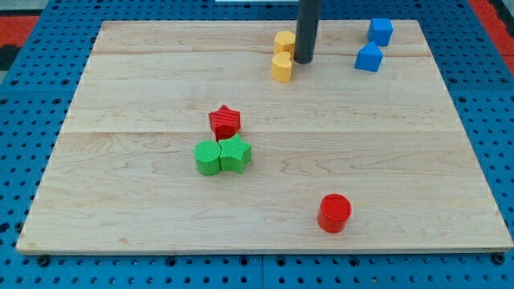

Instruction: Slightly slide the yellow heart to the bottom left of the hexagon

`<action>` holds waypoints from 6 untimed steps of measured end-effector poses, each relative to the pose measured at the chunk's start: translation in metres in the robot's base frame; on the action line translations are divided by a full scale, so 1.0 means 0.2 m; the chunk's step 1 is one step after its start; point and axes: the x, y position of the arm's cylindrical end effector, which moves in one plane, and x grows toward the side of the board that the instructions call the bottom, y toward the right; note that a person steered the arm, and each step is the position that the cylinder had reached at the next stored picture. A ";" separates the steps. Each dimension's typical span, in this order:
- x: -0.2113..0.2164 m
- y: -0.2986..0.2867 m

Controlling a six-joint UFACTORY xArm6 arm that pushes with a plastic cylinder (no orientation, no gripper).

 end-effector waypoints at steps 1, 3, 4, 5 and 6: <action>0.30 0.21; 0.14 -0.10; 0.27 0.14; 0.56 0.62; 1.18 0.86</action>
